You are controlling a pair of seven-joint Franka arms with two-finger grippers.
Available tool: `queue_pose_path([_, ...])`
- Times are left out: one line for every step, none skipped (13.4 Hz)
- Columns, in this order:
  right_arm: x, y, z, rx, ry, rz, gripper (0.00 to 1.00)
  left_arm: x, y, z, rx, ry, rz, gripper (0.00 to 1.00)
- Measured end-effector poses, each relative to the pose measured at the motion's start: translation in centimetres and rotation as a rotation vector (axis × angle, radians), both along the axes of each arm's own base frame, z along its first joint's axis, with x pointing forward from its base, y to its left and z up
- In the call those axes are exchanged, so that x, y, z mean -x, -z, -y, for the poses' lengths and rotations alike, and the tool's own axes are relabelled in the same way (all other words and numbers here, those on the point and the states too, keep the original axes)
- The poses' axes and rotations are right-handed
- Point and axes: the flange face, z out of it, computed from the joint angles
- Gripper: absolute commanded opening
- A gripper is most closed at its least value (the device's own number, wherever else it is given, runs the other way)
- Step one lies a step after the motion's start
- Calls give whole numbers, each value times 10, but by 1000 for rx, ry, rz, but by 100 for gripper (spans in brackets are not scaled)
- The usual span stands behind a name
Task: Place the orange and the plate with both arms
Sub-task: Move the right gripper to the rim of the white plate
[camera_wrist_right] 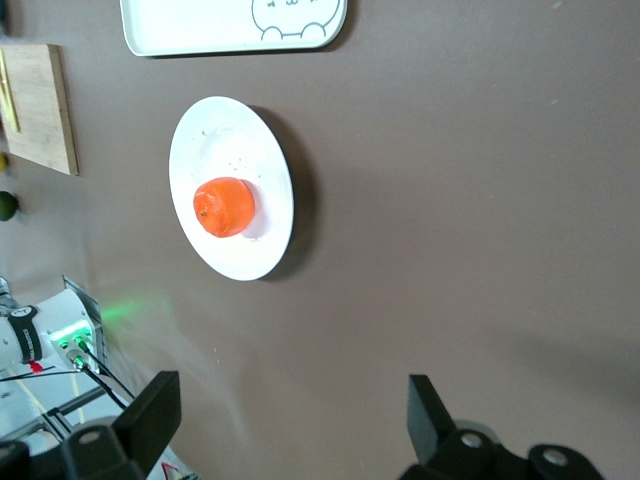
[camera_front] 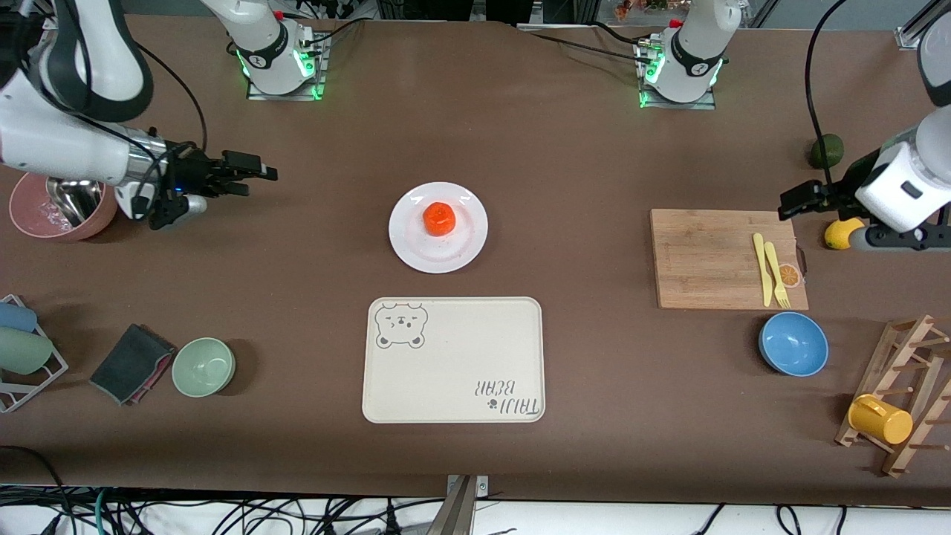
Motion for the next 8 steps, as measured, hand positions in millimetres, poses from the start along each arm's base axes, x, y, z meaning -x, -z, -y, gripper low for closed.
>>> queue_pose_path([7, 17, -6, -23, 15, 14, 100, 2, -2, -1, -2, 26, 3, 100])
queue_pose_path([13, 34, -17, -41, 32, 33, 100, 3, -3, -1, -5, 46, 3, 100])
queue_pose_path([18, 48, -30, -59, 47, 47, 100, 3, -2, -1, -5, 58, 3, 100])
queue_pose_path([22, 61, -43, -80, 58, 55, 100, 3, -2, -1, -5, 63, 1, 100])
queue_pose_path([24, 72, -54, -107, 68, 63, 100, 4, -2, -2, -5, 66, -8, 100])
queue_pose_path([25, 84, -61, -145, 78, 70, 100, 6, -2, -2, -4, 69, -28, 100])
queue_pose_path([25, 97, -65, -192, 89, 80, 100, 9, -1, -3, -3, 72, -49, 100])
queue_pose_path([26, 110, -67, -229, 101, 93, 100, 10, 0, -3, -2, 74, -60, 100])
